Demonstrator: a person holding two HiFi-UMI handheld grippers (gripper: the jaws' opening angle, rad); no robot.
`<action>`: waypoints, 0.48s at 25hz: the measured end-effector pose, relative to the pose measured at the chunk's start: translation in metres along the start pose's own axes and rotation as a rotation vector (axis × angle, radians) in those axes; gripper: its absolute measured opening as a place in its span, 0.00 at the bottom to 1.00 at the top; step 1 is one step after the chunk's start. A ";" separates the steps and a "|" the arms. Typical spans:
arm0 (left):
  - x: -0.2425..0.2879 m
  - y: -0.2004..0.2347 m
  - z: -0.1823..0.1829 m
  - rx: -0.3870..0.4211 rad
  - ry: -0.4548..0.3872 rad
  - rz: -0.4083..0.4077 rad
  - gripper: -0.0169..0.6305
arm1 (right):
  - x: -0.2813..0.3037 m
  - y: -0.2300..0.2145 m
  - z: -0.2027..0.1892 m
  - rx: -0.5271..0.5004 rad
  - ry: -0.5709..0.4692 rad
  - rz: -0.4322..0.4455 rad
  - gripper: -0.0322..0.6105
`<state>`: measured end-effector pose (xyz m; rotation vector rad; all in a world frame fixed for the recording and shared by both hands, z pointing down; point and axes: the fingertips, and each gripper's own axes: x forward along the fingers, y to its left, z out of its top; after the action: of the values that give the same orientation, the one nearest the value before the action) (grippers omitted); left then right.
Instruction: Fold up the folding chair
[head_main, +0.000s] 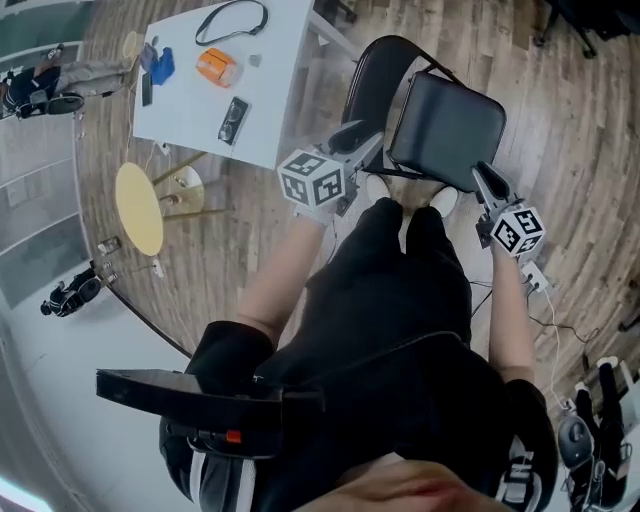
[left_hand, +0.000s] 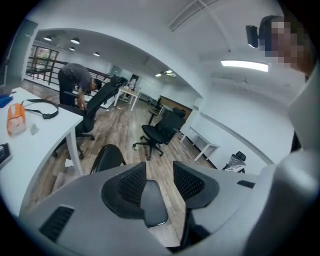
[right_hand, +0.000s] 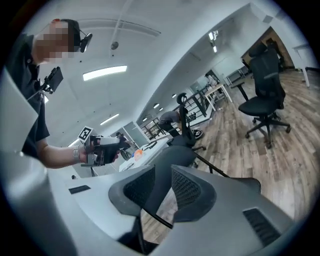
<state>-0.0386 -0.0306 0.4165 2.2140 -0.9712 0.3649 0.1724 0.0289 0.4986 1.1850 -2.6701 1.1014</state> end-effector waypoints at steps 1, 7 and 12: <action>0.003 0.022 -0.001 -0.019 0.014 0.031 0.28 | 0.006 -0.017 -0.011 0.028 0.019 -0.009 0.19; 0.028 0.132 -0.021 -0.018 0.154 0.150 0.39 | 0.033 -0.123 -0.094 0.194 0.117 -0.078 0.40; 0.066 0.179 -0.047 -0.026 0.282 0.128 0.42 | 0.038 -0.206 -0.159 0.332 0.132 -0.162 0.45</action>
<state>-0.1236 -0.1214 0.5679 2.0144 -0.9577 0.6985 0.2406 0.0066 0.7518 1.2924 -2.3075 1.5748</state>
